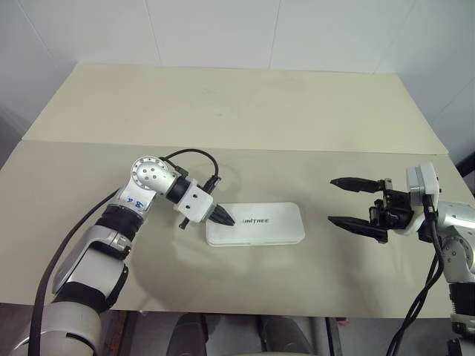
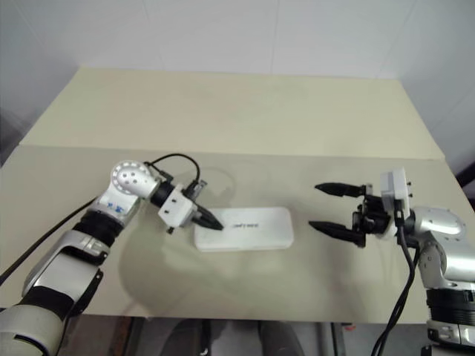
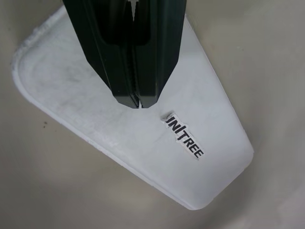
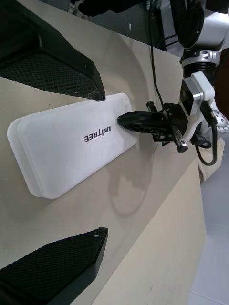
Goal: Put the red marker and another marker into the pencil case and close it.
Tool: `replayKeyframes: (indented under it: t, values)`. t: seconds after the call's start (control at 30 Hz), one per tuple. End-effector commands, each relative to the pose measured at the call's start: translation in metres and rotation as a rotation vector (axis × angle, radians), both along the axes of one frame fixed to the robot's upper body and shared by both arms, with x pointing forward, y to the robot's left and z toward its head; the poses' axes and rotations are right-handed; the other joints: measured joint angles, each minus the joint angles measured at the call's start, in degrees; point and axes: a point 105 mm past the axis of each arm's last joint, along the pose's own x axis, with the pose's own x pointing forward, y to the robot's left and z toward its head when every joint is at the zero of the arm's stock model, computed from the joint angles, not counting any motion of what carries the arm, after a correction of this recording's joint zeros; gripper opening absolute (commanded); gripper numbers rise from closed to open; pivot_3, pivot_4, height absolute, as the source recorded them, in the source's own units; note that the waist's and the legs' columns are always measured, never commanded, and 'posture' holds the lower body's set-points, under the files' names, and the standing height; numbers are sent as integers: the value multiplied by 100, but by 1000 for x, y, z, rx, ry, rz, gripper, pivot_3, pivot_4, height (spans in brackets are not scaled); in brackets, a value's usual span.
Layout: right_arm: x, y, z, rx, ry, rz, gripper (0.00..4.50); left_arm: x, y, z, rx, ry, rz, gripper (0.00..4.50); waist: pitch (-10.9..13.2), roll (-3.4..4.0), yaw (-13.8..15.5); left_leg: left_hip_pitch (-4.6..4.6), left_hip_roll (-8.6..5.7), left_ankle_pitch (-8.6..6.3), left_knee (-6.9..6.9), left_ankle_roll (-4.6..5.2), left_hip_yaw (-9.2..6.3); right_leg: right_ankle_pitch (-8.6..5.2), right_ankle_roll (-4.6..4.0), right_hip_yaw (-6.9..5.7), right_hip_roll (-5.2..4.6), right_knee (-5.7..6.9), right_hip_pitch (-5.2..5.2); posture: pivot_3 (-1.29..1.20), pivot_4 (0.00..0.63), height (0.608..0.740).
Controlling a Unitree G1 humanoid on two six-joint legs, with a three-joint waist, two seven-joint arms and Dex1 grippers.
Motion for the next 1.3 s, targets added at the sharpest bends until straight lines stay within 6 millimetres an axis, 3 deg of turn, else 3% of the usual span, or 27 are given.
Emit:
replayKeyframes:
  t: [0.03,0.1,0.27,0.57,0.7,0.87,1.03,1.07,1.3]
  values:
    - [0,2,7,6,-41,8,4500,-8,2,-22,140,50,-75,50,0,1,6,1,-1,0,1,1,0,1,1,2,-1,-1,1,0,150,740]
    - [1,3,7,6,-43,9,4500,-7,-2,-19,105,54,-65,50,0,0,5,-1,-2,1,2,2,0,2,4,3,-1,-3,2,0,150,740]
    - [1,1,6,-3,-40,-1,4500,7,-12,12,-141,134,87,50,0,1,-8,-7,-2,1,-3,2,-3,2,4,2,2,-2,-6,0,150,740]
    - [5,6,2,6,-31,0,4500,5,-1,46,-500,236,262,50,1,2,-22,-17,3,1,-8,1,-6,-1,4,-6,2,12,-23,0,150,740]
    - [9,6,2,3,-32,7,4500,-7,14,53,-561,307,300,914,1,2,-35,-14,3,1,1,1,-6,0,5,-6,2,20,-20,0,150,740]
    - [10,4,3,-4,-30,20,4500,-25,42,53,-576,363,344,2580,2,4,-38,-8,4,2,-5,1,-9,-1,3,-9,2,21,-19,0,150,740]
    - [15,-3,6,-27,-33,22,4500,-30,65,61,-585,341,403,4294,3,5,-32,-9,3,2,-3,1,-7,-1,3,-10,-1,14,-16,0,150,740]
    - [17,-3,6,-31,-36,23,4500,-30,70,61,-582,335,416,4463,3,5,-35,-9,3,2,-3,1,-7,-1,3,-10,-2,13,-15,0,150,740]
    - [26,5,17,-46,-72,49,4500,-28,103,66,-598,285,547,4463,4,7,-60,-9,5,1,-13,0,-6,-4,-2,-10,-2,7,-18,0,150,740]
